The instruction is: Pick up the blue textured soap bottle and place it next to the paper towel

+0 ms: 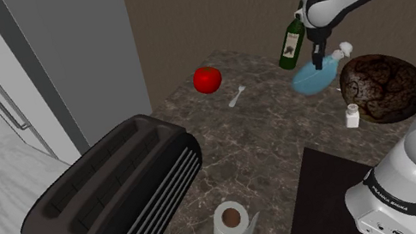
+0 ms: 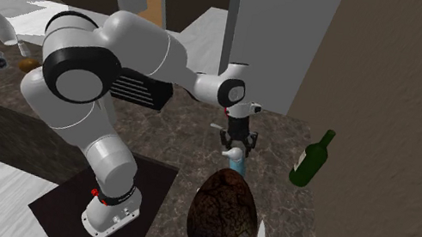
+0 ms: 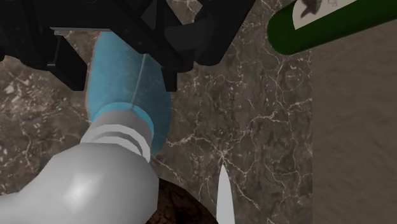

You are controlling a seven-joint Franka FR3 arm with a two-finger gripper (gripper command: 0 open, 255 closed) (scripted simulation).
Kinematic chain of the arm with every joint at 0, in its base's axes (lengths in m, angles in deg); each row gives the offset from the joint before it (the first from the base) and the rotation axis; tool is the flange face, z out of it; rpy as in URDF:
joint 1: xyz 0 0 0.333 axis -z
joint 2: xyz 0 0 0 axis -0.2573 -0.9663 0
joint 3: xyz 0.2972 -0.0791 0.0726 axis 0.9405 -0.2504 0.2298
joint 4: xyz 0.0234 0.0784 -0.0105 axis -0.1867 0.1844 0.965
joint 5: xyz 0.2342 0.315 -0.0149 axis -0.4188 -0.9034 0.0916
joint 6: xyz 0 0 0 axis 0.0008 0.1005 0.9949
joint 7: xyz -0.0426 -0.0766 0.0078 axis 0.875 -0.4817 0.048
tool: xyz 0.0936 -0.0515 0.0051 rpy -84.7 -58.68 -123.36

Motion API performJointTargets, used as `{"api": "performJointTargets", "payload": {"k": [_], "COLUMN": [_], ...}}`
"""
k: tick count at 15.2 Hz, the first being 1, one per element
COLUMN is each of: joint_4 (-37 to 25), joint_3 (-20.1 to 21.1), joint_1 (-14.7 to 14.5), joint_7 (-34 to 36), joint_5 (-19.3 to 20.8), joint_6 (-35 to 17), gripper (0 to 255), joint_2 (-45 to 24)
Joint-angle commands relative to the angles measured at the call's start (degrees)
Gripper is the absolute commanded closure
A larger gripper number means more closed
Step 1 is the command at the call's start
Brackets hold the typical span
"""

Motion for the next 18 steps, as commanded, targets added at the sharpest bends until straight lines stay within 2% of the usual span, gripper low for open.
{"api": "performJointTargets", "payload": {"k": [1, 18], "joint_4": [-0.88, -9.24], "joint_3": [0.21, 1.84], "joint_1": [-0.13, -0.82], "joint_7": [-0.62, -5.30], "joint_5": [-0.38, -2.71], "joint_6": [1.69, 14.56], "gripper": [255, 255], "joint_2": [0.89, 6.06]}}
